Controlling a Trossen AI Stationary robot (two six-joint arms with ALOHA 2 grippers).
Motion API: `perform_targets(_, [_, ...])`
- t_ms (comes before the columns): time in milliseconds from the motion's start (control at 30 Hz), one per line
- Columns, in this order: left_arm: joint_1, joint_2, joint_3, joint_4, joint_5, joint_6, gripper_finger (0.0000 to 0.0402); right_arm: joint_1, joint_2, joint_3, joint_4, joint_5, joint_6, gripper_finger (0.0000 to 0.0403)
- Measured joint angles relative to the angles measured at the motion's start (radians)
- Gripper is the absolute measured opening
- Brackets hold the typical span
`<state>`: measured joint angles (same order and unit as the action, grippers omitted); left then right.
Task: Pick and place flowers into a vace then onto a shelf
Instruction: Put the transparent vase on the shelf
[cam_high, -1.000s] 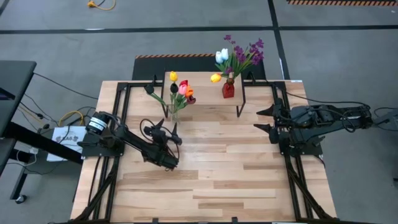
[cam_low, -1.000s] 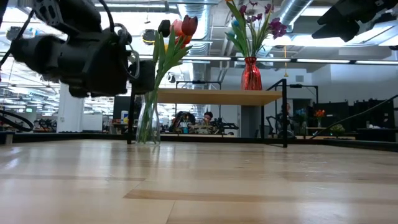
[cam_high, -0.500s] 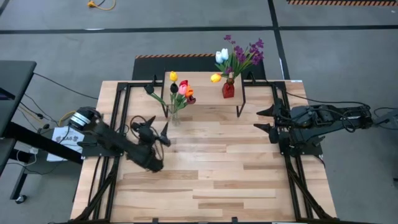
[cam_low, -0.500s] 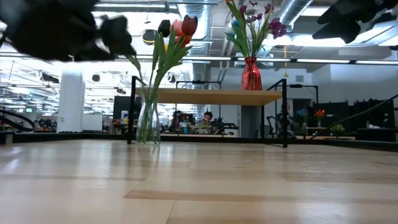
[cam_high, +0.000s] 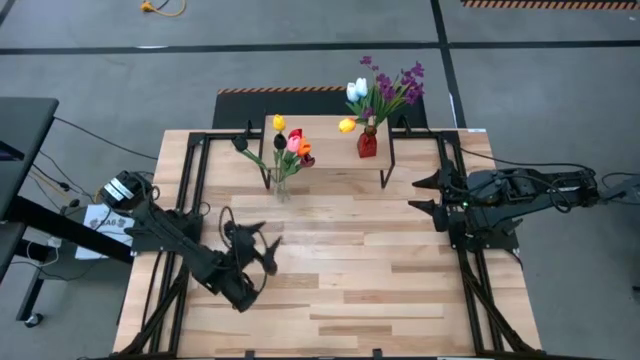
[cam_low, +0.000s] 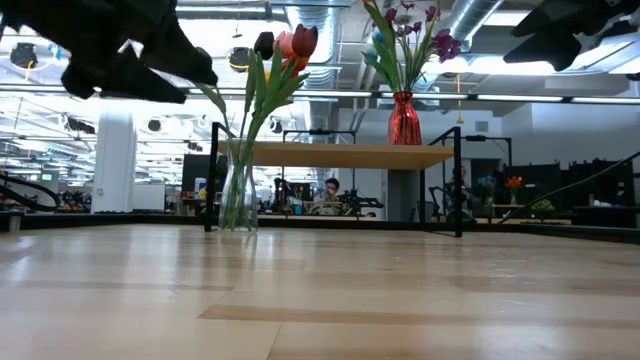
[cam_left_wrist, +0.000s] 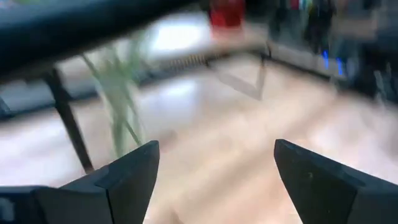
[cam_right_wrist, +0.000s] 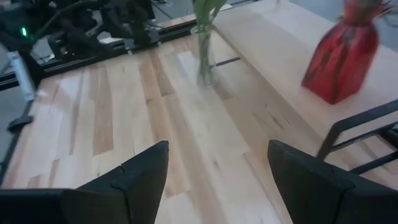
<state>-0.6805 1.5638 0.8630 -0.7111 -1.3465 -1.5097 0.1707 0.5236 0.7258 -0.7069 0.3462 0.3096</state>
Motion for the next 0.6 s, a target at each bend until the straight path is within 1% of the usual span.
perform_targets(67, [0.000, -0.022, 0.008, 0.166, 0.154, 0.211, 0.0301, 0.000, 0.000, 0.000, 0.000, -0.029, 0.001, 0.0268])
perform_targets(167, [-0.005, -0.062, 0.009, 0.468, 0.428, 0.563, 0.0288, 0.000, 0.001, 0.000, -0.005, -0.082, 0.004, 0.0268])
perform_targets(200, [-0.012, -0.084, 0.009, 0.546, 0.503, 0.638, 0.0283, 0.001, 0.003, 0.000, -0.006, -0.091, 0.004, 0.0268])
perform_targets(233, [-0.018, -0.108, 0.009, 0.598, 0.548, 0.698, 0.0279, 0.002, 0.009, 0.000, -0.010, -0.101, 0.004, 0.0268])
perform_targets(267, [-0.024, -0.137, 0.011, 0.627, 0.566, 0.747, 0.0276, 0.005, 0.013, 0.000, -0.018, -0.106, 0.000, 0.0268])
perform_targets(300, [-0.031, -0.163, 0.011, 0.636, 0.559, 0.786, 0.0273, 0.011, 0.015, 0.000, -0.025, -0.108, -0.002, 0.0268])
perform_targets(367, [-0.042, -0.209, -0.005, 0.638, 0.473, 0.862, 0.0269, 0.028, 0.021, 0.000, -0.036, -0.109, -0.003, 0.0268])
perform_targets(433, [-0.038, -0.256, -0.055, 0.632, 0.375, 0.912, 0.0268, 0.049, 0.029, 0.000, -0.046, -0.109, -0.003, 0.0268])
perform_targets(467, [-0.026, -0.283, -0.091, 0.633, 0.355, 0.920, 0.0268, 0.060, 0.033, -0.001, -0.045, -0.108, -0.003, 0.0268])
perform_targets(533, [0.019, -0.339, -0.191, 0.688, 0.372, 0.931, 0.0268, 0.084, 0.034, -0.015, -0.033, -0.108, 0.002, 0.0268])
perform_targets(567, [0.050, -0.371, -0.255, 0.743, 0.401, 0.954, 0.0268, 0.093, 0.034, -0.024, -0.032, -0.105, 0.003, 0.0268])
perform_targets(600, [0.084, -0.407, -0.330, 0.832, 0.437, 0.990, 0.0268, 0.101, 0.034, -0.034, -0.025, -0.098, 0.004, 0.0268])
